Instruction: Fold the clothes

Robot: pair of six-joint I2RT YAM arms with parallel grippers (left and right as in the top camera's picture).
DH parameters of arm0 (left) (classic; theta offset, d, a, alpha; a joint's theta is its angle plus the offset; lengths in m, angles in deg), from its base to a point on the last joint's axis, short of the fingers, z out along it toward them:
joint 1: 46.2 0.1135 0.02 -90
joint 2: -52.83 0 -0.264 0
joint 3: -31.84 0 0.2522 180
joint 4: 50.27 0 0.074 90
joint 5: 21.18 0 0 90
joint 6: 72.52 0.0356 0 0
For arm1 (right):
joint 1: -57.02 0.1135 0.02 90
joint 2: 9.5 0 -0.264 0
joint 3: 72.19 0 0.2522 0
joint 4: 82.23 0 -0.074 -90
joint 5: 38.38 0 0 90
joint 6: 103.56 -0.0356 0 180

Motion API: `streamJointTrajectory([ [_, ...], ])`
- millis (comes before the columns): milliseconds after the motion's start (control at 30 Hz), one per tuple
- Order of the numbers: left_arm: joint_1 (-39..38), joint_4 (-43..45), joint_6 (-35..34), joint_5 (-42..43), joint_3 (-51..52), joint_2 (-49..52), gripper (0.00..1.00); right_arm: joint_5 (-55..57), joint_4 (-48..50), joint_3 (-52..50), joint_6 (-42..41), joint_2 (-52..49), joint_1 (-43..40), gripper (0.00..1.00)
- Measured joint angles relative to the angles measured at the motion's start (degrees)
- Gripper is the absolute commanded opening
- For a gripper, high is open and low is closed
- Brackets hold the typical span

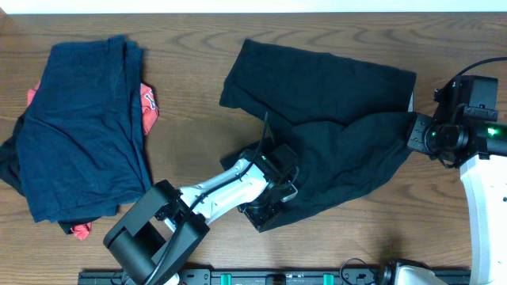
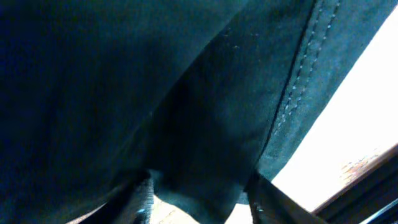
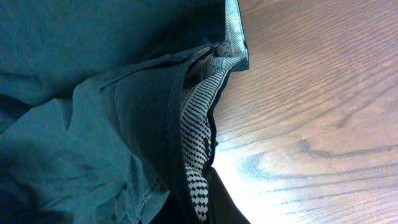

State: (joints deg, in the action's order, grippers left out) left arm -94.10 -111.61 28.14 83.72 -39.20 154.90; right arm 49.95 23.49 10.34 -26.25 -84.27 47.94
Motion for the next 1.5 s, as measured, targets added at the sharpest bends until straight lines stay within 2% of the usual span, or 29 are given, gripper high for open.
streamJointTrajectory([
  [33,0.0,0.0,-0.57,-0.09,0.0,0.02,0.29,0.0,-0.09,0.0,0.0,0.0,0.0,0.02],
  [67,0.0,0.02,-0.72,-0.22,0.02,0.02,0.12,0.0,-0.11,0.0,0.0,0.0,0.0,0.02],
  [100,0.0,0.02,-1.11,-0.22,0.0,0.07,0.06,0.0,-0.13,0.0,0.0,0.0,0.0,0.02],
  [500,0.07,-2.19,-5.77,-4.22,-3.06,-1.55,0.06,0.0,0.13,0.0,0.0,0.0,0.0,0.02],
  [667,1.99,-2.14,-7.45,-6.6,-6.75,-10.27,0.06,0.0,0.17,0.0,0.0,0.0,0.0,0.01],
  [867,7.78,-1.95,-10.12,-13.77,-7.78,-22.45,0.06,0.0,0.04,0.0,0.0,0.0,0.0,0.01],
  [1033,12.79,-2.03,-10.99,-17.55,-7.78,-27.74,0.06,-0.02,-1.01,0.0,-0.07,0.76,0.0,0.01],
  [1233,16.85,-2.05,-11.76,-19.06,-7.78,-32.79,0.06,-0.04,-3.8,0.0,-0.07,8.66,0.0,0.01],
  [1500,17.7,-1.38,-12.2,-23.58,-8.15,-42.21,0.06,0.09,-11.43,0.0,-0.07,19.45,0.0,0.01],
])
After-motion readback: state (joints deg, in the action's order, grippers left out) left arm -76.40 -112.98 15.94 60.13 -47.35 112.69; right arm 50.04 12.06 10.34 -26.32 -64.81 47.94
